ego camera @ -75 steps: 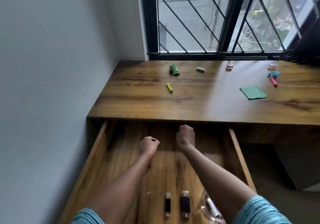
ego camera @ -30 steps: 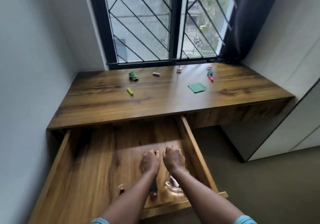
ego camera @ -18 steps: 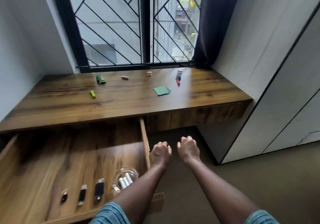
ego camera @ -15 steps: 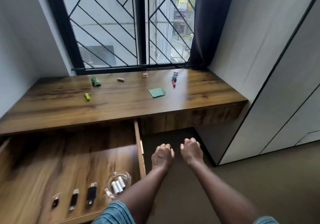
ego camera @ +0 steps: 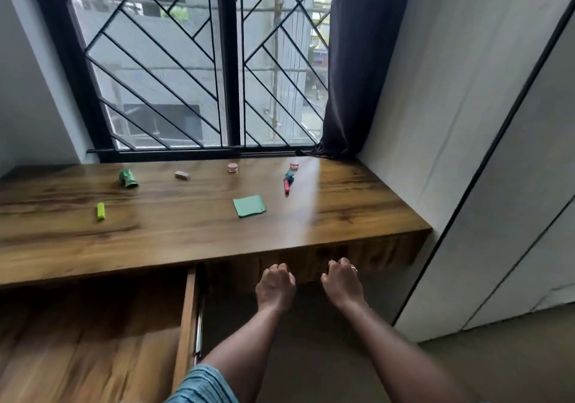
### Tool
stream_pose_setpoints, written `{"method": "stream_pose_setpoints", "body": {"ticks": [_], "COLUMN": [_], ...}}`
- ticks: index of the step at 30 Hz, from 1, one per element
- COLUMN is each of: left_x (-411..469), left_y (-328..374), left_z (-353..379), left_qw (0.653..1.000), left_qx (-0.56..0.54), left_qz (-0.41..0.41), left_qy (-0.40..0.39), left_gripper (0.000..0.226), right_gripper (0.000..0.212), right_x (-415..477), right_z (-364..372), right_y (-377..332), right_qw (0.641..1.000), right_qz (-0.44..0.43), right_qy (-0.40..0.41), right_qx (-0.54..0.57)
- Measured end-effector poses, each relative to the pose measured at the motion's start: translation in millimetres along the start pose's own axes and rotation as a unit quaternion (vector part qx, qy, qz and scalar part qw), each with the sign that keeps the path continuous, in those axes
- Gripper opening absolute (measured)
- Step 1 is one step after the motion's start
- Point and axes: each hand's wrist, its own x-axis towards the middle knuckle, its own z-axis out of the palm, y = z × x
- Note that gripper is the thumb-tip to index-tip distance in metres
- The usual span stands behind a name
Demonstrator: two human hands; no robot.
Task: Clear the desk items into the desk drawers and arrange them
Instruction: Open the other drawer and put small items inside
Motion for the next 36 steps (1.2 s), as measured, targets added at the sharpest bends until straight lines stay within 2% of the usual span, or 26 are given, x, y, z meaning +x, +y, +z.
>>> {"method": "stream_pose_setpoints", "body": {"ticks": [4, 9, 13, 18, 24, 29, 36], "left_x": [65, 153, 200, 273, 386, 467, 528], "left_y": [18, 26, 19, -2, -17, -38, -61], "left_z": [-3, -17, -31, -48, -62, -65, -49], "left_qw": [1.0, 0.998, 0.996, 0.991, 0.984, 0.973, 0.965], "left_qx": [-0.004, -0.003, 0.031, 0.05, 0.077, 0.085, 0.042], "left_qz": [-0.016, -0.046, -0.043, -0.082, -0.152, -0.213, -0.259], "left_qy": [0.015, 0.052, 0.072, 0.094, 0.058, 0.015, -0.021], "left_gripper": [0.028, 0.028, 0.028, 0.03, 0.04, 0.051, 0.066], "right_gripper": [0.034, 0.033, 0.034, 0.033, 0.028, 0.034, 0.041], "right_x": [75, 160, 217, 298, 402, 481, 550], "right_z": [-15, -30, -42, -43, -16, 4, 29], "right_y": [-11, -40, -53, -69, -92, -105, -123], "right_qw": [1.0, 0.999, 0.998, 0.997, 0.997, 0.997, 0.991], "right_qz": [-0.012, -0.046, -0.068, -0.064, -0.07, -0.06, -0.095], "right_qy": [-0.019, -0.013, 0.014, 0.023, 0.009, -0.038, -0.088], "right_qx": [-0.018, 0.021, 0.013, 0.022, 0.037, 0.041, 0.017]}}
